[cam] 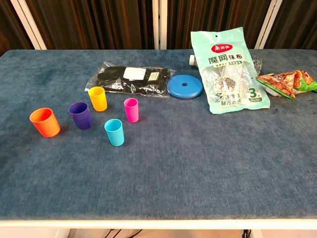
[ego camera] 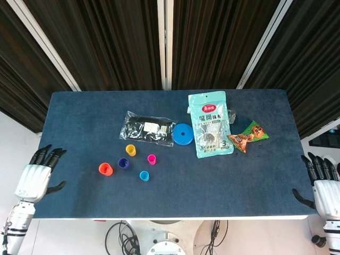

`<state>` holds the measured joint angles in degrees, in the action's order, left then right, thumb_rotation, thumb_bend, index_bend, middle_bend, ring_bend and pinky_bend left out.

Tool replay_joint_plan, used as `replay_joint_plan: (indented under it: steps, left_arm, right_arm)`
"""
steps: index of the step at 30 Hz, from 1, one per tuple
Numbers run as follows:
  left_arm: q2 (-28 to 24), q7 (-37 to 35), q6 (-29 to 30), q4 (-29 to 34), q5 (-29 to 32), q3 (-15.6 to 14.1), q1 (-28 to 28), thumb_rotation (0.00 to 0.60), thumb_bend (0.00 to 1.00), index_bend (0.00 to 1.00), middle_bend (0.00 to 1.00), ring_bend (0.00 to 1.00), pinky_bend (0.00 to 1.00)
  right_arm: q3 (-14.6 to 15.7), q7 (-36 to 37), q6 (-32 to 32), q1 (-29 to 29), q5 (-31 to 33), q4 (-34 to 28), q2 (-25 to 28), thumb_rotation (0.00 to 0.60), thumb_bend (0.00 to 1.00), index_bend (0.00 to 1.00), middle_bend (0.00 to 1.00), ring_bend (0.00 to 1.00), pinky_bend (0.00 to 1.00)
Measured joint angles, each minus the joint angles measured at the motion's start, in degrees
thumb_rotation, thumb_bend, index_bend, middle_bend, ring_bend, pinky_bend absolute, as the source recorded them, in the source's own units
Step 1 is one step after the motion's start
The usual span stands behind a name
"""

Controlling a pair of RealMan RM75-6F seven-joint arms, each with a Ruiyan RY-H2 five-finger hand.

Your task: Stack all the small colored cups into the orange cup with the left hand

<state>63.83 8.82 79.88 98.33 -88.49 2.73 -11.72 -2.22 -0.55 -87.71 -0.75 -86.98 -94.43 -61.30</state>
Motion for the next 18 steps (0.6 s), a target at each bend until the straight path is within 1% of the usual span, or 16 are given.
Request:
replay_joint_plan:
  steps: [2, 8, 12, 18]
  left_arm:
    - [-0.18, -0.70, -2.09, 0.61, 0.11, 0.47, -1.51, 0.600, 0.14, 0.17, 0.15, 0.03, 0.12]
    - [0.50, -0.82, -11.47, 3.12, 1.42, 1.77, -7.56, 0.600, 0.14, 0.17, 0.17, 0.03, 0.12]
    - [2.46, -0.42, -18.57, 4.09, 5.65, 3.04, -12.04, 0.600, 0.14, 0.18, 0.17, 0.03, 0.12]
    - [6.58, -0.20, -25.42, 3.93, 13.68, 5.30, -17.55, 0.600, 0.14, 0.18, 0.17, 0.03, 0.11]
  right_arm:
    - [-0.24, 0.17, 0.24, -0.07, 0.54, 0.60, -0.19, 0.600, 0.16, 0.00, 0.00, 0.00, 0.00]
    - [-0.61, -0.26, -0.24, 0.43, 1.53, 1.05, -0.08, 0.600, 0.16, 0.00, 0.00, 0.00, 0.00]
    - [-0.83, -0.12, -0.36, 0.68, 2.08, 1.02, 0.52, 0.600, 0.16, 0.00, 0.00, 0.00, 0.00]
    - [-1.11, -0.46, -0.11, 0.79, 2.93, 1.31, 0.59, 0.600, 0.16, 0.00, 0.00, 0.00, 0.00]
